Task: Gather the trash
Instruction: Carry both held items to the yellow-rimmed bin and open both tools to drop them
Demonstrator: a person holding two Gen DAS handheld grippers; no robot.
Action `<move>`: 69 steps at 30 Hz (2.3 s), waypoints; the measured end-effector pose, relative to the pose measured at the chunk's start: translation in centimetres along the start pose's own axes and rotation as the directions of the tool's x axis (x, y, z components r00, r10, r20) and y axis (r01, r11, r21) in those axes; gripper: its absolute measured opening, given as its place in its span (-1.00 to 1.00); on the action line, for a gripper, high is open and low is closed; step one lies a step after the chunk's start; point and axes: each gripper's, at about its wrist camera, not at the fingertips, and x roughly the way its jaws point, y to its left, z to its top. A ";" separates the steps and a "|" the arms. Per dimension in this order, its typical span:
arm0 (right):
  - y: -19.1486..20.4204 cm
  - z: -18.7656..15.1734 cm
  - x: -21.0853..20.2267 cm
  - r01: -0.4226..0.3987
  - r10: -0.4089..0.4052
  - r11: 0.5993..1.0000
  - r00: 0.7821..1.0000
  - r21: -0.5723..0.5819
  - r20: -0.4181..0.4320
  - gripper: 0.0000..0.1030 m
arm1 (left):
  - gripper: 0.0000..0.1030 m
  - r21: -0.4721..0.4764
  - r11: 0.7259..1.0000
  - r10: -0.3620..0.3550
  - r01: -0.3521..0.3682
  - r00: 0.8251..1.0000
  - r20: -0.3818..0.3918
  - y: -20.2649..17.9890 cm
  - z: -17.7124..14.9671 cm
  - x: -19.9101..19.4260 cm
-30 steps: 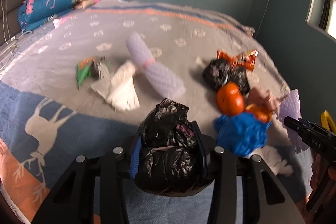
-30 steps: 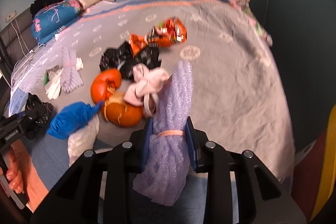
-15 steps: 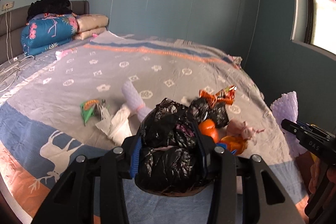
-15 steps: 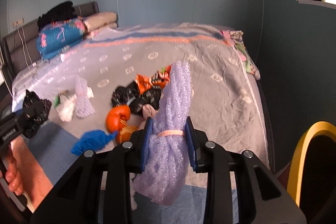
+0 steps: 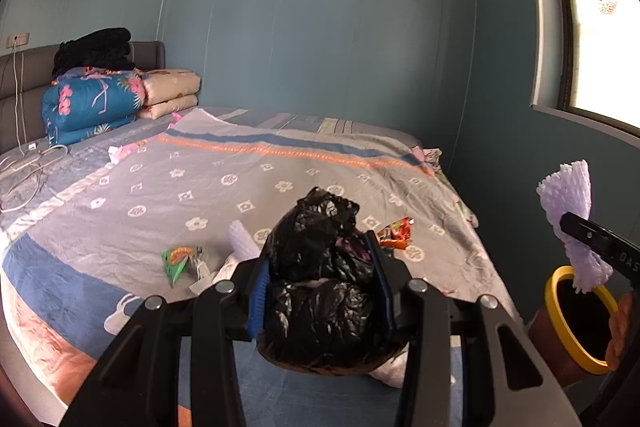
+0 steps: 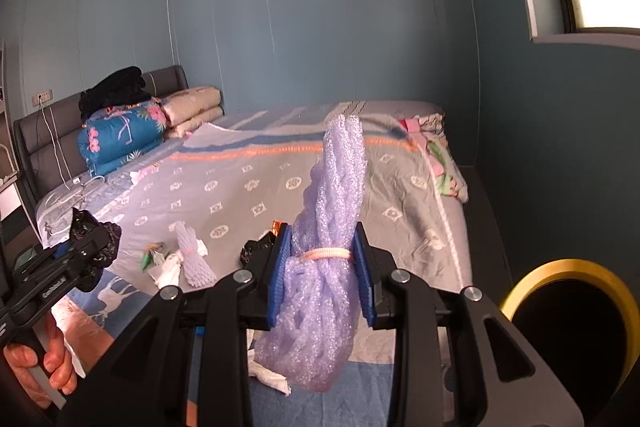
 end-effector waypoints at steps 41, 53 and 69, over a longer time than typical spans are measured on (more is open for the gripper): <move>-19.5 -0.6 -14.7 0.274 -0.271 0.941 0.962 0.200 -0.040 -0.42 | -0.22 0.222 0.821 -0.477 0.525 0.846 -0.237 -28.4 1.8 3.6; -24.5 -3.4 -12.0 0.296 -0.278 0.912 0.955 0.284 -0.103 -0.42 | -0.21 0.158 0.778 -0.521 0.608 0.765 -0.379 -34.7 -2.6 8.8; -27.3 -5.1 -10.5 0.351 -0.319 0.884 0.936 0.309 -0.148 -0.20 | 0.54 0.083 0.775 -0.540 0.627 0.725 -0.428 -36.4 -4.2 11.0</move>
